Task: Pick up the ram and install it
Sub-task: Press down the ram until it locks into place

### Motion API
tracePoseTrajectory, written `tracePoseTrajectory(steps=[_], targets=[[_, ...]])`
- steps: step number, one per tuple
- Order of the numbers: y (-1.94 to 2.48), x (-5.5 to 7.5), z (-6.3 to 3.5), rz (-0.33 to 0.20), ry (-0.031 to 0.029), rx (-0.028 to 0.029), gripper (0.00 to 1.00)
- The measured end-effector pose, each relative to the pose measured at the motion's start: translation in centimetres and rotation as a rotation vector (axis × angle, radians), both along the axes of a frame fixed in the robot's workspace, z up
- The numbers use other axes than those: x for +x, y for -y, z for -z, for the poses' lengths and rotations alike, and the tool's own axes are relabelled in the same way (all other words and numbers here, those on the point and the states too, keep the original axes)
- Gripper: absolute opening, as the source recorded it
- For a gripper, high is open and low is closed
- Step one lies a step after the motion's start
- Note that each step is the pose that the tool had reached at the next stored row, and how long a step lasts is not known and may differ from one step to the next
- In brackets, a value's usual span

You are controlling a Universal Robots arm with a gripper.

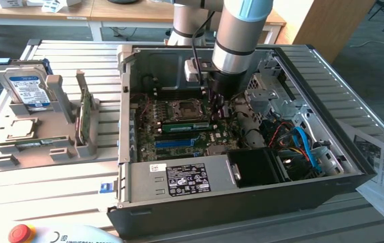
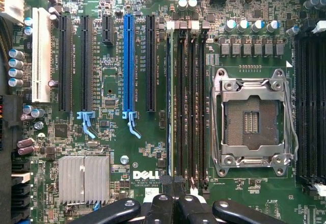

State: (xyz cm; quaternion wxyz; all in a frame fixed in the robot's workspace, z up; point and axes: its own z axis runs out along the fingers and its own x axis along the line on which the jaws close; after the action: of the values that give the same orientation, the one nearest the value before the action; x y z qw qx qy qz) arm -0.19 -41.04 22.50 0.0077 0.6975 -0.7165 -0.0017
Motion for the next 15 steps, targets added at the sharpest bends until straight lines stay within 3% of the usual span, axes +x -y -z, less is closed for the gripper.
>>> tracePoseTrajectory(steps=[15], targets=[[0.0,0.0,0.11,0.0,0.0,-0.0002,0.1]])
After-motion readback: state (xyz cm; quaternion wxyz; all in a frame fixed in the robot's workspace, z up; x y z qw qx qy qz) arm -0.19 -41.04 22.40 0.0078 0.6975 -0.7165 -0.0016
